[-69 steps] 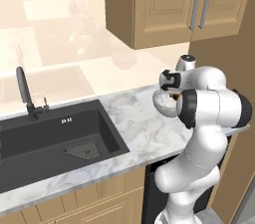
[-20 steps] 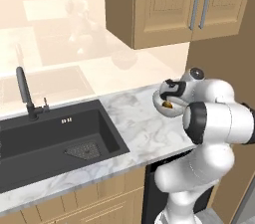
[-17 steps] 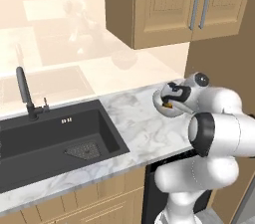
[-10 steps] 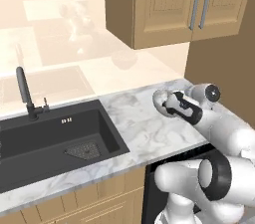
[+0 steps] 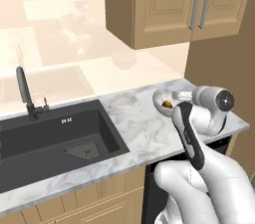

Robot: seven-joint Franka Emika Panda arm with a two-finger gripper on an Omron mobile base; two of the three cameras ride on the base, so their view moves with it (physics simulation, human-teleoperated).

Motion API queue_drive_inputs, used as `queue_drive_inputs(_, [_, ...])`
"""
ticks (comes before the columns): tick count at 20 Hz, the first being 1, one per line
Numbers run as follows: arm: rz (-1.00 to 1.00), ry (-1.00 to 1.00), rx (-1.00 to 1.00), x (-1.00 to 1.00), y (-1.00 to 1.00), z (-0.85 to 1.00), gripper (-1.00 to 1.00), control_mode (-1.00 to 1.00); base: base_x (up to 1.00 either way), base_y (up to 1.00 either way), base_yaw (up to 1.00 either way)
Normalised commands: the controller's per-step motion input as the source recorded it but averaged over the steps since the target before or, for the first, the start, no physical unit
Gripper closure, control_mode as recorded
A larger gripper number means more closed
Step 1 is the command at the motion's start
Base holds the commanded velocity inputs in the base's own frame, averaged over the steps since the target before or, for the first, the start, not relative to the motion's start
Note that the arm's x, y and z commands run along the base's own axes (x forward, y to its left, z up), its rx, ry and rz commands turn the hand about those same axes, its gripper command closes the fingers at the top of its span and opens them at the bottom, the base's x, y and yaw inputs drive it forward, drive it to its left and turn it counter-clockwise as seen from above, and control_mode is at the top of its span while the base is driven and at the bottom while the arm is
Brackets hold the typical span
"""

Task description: Take the mango, mushroom, and squash from the freezer and place them in the bowl on the counter.

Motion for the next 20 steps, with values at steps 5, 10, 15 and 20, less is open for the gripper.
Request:
queue_drive_inputs(5, [-0.01,0.06,-0.06,-0.59,0.32,0.7,-1.0,-1.0,0.0,0.0,0.0])
queue_drive_inputs(10, [-0.02,0.16,0.0,-0.71,0.21,0.39,-1.0,-1.0,0.0,0.0,0.0])
queue_drive_inputs(15, [-0.02,0.29,0.0,-0.7,0.14,0.02,-1.0,-1.0,0.0,0.0,0.0])
queue_drive_inputs(20, [0.0,0.34,0.06,-0.56,0.03,-0.01,-1.0,-1.0,0.0,0.0,0.0])
